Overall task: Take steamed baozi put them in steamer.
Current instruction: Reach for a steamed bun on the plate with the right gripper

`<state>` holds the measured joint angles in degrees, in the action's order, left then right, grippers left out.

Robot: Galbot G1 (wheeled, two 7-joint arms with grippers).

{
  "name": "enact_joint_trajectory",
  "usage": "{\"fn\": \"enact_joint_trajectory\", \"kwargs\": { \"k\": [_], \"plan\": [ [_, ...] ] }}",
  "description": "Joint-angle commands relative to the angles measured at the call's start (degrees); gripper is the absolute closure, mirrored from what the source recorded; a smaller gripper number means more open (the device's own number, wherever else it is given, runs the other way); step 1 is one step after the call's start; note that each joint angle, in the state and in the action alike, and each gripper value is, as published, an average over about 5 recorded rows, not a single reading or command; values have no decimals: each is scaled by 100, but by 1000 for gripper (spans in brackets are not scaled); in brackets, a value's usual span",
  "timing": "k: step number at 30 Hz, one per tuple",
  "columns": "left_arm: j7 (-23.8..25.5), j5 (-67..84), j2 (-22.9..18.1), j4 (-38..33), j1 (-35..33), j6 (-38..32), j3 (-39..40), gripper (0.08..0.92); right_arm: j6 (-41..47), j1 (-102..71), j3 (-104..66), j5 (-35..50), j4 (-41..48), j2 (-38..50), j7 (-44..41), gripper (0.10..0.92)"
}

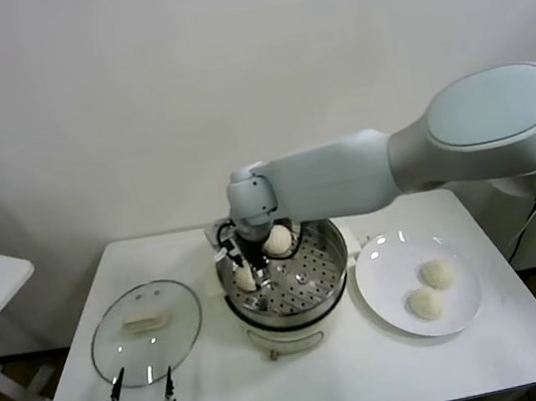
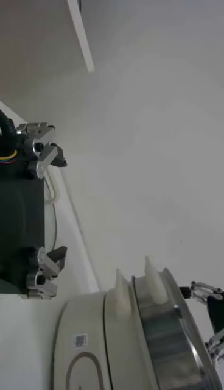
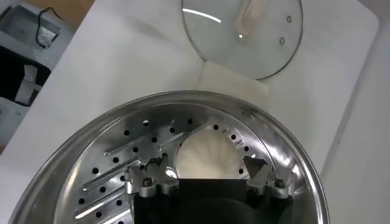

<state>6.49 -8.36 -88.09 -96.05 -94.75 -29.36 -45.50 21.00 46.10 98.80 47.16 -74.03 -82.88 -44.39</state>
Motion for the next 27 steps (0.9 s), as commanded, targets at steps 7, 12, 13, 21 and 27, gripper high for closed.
{"fn": "enact_joint_trajectory", "kwargs": {
  "k": [7, 12, 13, 21, 27],
  "plan": [
    [16, -30, 9, -90, -40, 19, 23, 177, -1001, 2694, 1768, -109, -1638, 2831, -1581, 203],
    [14, -64, -28, -88, -42, 8, 47, 177, -1028, 2706, 2341, -921, -2004, 3718, -1415, 203],
    [14, -72, -39, -91, -44, 7, 53, 177, -988, 2607, 2384, -1102, -2062, 3909, -1322, 203],
    [8, -130, -128, -66, -40, 12, 81, 177, -668, 841, 1570, -2152, -1996, 4791, -715, 203],
    [5, -160, -208, -35, -45, 20, 71, 177, -606, -357, 743, -2608, -1532, 4863, -569, 203]
  ]
}}
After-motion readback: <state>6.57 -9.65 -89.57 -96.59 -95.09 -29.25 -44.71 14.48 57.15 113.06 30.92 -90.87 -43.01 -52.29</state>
